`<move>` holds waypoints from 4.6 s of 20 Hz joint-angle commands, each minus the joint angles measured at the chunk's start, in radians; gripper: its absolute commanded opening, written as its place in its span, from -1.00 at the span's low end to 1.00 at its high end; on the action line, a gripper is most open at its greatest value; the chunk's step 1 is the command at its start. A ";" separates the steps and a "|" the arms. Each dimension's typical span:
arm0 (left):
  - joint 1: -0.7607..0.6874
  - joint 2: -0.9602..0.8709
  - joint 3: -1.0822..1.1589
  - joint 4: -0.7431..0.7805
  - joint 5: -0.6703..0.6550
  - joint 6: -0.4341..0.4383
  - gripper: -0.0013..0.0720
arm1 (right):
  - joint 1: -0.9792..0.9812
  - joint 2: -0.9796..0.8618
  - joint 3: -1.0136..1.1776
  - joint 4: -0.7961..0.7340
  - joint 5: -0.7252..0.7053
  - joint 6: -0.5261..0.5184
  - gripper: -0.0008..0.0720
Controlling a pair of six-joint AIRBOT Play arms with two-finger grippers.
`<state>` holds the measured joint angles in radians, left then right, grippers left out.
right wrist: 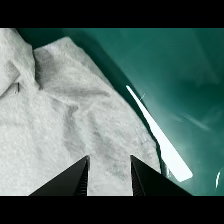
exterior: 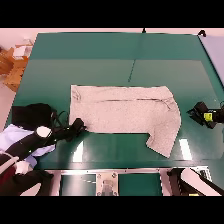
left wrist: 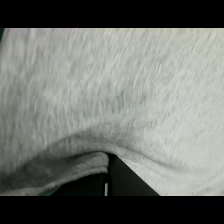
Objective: Fold the shirts.
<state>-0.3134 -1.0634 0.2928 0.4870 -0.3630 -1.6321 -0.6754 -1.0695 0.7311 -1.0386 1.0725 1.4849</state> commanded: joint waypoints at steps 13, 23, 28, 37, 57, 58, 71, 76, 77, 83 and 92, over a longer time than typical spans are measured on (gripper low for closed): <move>0.024 -0.007 0.106 0.049 -0.020 0.221 -0.91 | 0.000 0.001 -0.344 -0.002 0.117 0.042 -0.12; 0.024 0.013 0.124 0.218 -0.111 0.211 -0.91 | -0.001 0.003 -0.324 0.258 0.041 -0.256 -0.94; 0.024 0.130 0.228 0.752 -0.425 -0.174 -0.92 | 0.000 0.135 -0.293 0.022 0.123 -0.031 -0.94; 0.024 0.143 0.342 0.903 -0.543 -0.201 -0.91 | 0.002 0.283 -0.218 0.004 0.135 0.042 -0.94; 0.098 -0.592 1.053 0.829 -0.342 0.018 0.53 | 0.285 -0.397 0.265 0.253 -0.151 -0.064 -0.54; 0.102 -0.592 1.075 0.848 -0.356 0.018 0.53 | 0.272 -0.397 0.296 0.253 -0.113 -0.097 -0.12; 0.251 -0.590 1.268 0.816 -0.800 0.045 0.54 | 0.138 -0.543 0.428 0.121 0.265 -0.417 0.95; 0.251 -0.590 1.268 0.682 -0.808 0.134 0.54 | 0.144 -0.686 0.429 0.203 0.253 -0.450 0.94; 0.251 -0.590 1.268 0.634 -0.809 0.172 0.54 | 0.147 -0.709 0.429 0.229 0.248 -0.459 0.86; 0.243 -0.590 1.268 0.370 -0.808 0.322 0.28 | 0.204 -0.755 0.444 0.257 0.234 -0.499 -0.94; -0.079 -0.683 1.262 0.339 -0.543 0.343 -0.91 | 0.214 -0.575 0.774 0.258 0.582 -0.303 -0.94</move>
<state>-0.2604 -1.6997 1.5551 0.8429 -1.0454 -1.2877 -0.4679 -1.7107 1.4021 -0.7952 1.5032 1.0954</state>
